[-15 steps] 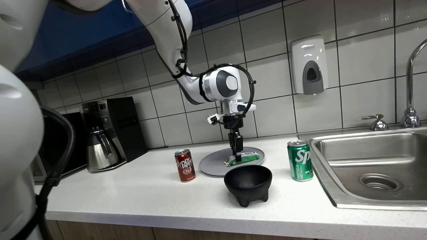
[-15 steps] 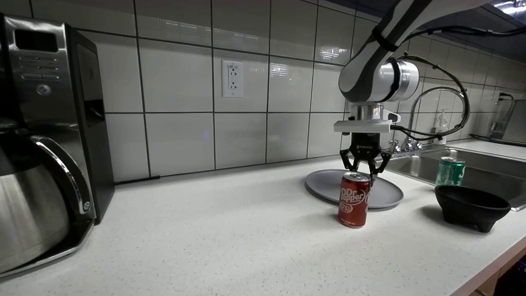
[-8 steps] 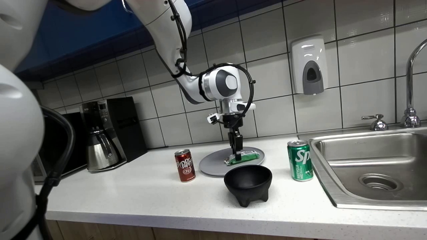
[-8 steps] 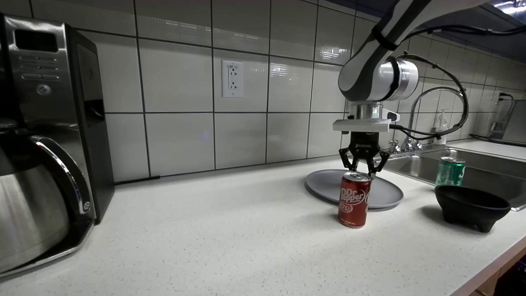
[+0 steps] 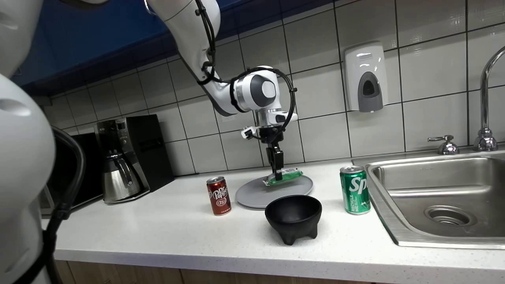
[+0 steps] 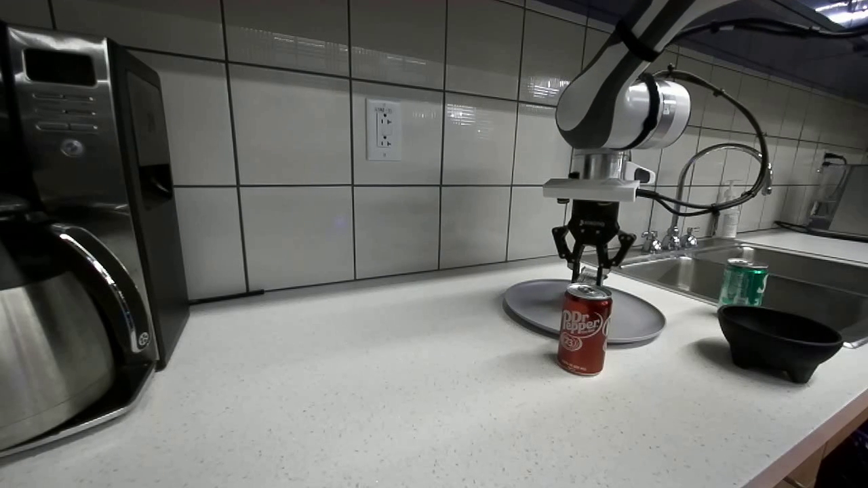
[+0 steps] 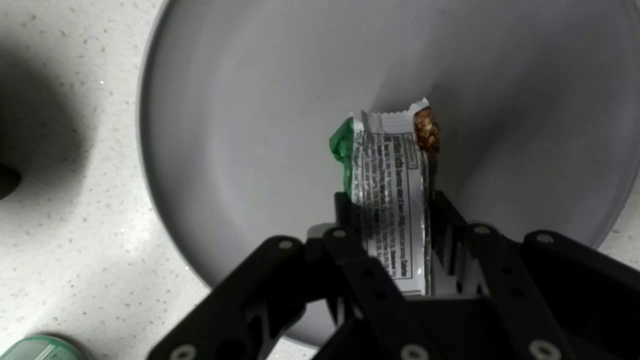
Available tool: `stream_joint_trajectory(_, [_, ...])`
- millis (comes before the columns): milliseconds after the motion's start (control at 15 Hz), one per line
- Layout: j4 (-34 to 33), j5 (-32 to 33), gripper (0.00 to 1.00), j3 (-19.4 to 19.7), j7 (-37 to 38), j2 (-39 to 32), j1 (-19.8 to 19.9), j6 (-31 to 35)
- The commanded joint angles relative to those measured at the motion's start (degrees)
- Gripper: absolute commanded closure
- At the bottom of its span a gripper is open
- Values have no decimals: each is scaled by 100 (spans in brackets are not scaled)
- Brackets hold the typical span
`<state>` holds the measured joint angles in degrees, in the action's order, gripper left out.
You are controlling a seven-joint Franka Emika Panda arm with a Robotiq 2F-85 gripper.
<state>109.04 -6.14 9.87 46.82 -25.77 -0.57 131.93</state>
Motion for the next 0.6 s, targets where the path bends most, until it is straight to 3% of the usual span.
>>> stream_joint_trajectory(0, [338, 178, 85, 68, 252, 410, -63, 140])
stream_joint_trajectory(533, [796, 157, 85, 59, -136, 943, 129, 57])
